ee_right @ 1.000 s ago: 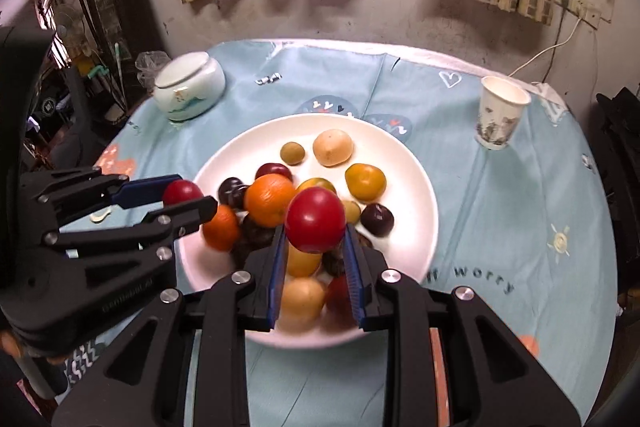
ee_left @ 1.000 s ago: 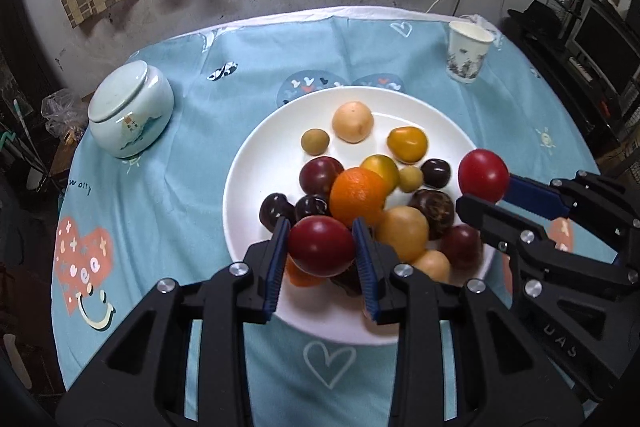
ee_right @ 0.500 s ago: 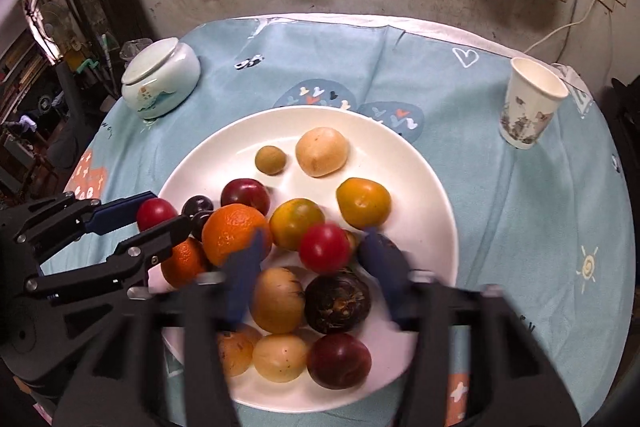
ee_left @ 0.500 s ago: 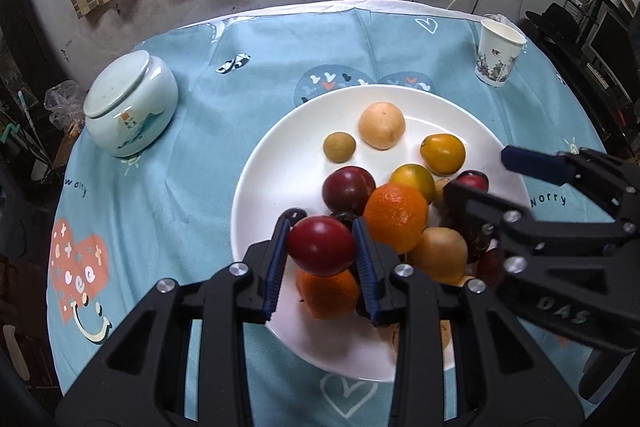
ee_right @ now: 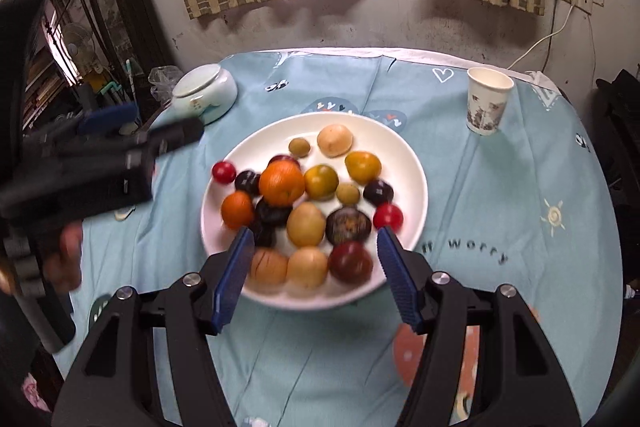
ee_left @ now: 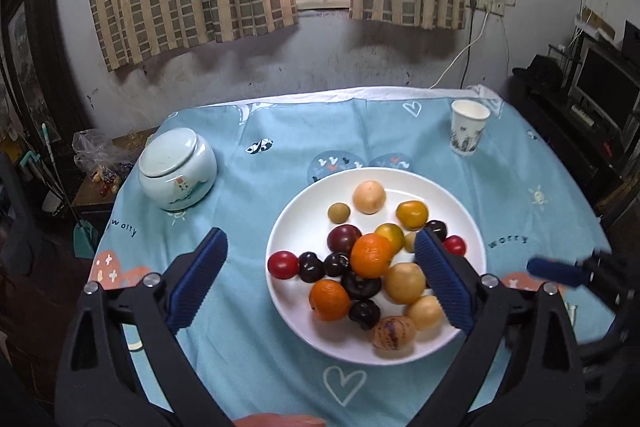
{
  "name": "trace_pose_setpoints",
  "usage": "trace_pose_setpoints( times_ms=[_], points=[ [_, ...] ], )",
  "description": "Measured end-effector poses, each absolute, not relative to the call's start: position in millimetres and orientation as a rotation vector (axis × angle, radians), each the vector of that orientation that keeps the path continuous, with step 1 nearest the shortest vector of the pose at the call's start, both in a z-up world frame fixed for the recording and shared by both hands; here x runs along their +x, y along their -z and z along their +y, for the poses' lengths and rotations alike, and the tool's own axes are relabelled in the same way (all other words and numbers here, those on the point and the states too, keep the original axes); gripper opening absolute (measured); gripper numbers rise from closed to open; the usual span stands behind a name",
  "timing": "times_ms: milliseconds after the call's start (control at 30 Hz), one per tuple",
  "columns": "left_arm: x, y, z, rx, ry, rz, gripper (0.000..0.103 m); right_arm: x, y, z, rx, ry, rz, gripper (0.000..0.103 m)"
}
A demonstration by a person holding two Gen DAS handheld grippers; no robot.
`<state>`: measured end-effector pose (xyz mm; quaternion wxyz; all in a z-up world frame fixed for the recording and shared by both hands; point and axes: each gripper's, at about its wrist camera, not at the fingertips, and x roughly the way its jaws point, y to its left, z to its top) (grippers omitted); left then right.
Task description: Organize fruits
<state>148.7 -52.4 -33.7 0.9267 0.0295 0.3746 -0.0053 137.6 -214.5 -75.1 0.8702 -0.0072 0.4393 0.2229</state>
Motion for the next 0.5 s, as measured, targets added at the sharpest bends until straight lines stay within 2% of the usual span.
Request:
trace_pose_setpoints(
  times_ms=[267,500],
  points=[
    [110.3,7.7,-58.7,0.032,0.017,0.716,0.101,70.9,64.5,-213.9,-0.080,-0.475,0.872,0.065],
    [76.5,-9.7,-56.1,0.011,-0.010,0.672,0.101,46.1,84.0,-225.0,-0.075,-0.402,0.907,0.065]
  ],
)
